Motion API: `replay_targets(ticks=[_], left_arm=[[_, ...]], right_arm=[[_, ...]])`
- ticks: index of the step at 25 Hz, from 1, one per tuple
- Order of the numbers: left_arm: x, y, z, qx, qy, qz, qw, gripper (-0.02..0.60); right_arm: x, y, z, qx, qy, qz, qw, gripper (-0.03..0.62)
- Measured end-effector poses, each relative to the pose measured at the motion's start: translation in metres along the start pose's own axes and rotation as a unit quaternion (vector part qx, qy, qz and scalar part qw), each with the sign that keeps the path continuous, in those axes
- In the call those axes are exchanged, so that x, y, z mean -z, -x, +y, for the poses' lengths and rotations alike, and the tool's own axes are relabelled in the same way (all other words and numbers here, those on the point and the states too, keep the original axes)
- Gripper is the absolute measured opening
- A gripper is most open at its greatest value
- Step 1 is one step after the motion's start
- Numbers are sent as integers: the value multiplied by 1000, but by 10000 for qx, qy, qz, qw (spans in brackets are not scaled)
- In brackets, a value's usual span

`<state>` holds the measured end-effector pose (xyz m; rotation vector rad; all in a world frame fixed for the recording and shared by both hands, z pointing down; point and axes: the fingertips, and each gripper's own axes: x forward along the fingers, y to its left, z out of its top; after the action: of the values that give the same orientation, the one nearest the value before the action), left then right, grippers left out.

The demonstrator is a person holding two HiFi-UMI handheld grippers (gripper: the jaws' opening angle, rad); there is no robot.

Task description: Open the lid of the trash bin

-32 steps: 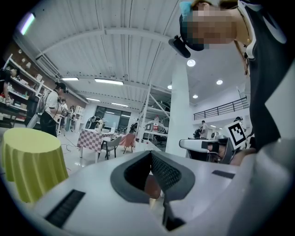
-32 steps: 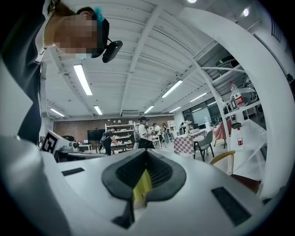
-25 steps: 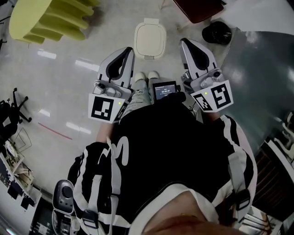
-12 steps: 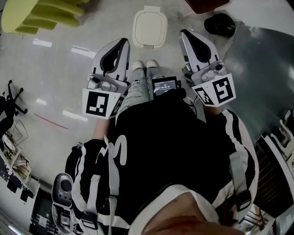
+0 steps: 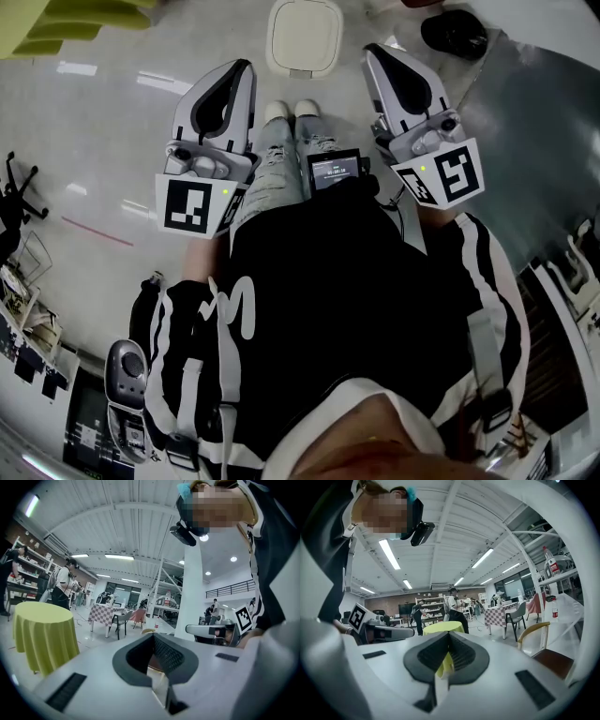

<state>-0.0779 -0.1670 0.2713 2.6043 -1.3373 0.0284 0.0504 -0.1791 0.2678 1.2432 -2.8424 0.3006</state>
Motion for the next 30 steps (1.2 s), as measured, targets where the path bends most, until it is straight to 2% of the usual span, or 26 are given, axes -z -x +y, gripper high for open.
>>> replay_targets(ticks=[19, 30], left_arm=[[68, -11, 21, -119, 168, 322, 9993, 8], [94, -14, 23, -161, 254, 402, 9987, 8]], right_arm=[[79, -25, -3, -325, -104, 447, 9984, 9], [121, -34, -3, -472, -125, 705, 9963, 9]])
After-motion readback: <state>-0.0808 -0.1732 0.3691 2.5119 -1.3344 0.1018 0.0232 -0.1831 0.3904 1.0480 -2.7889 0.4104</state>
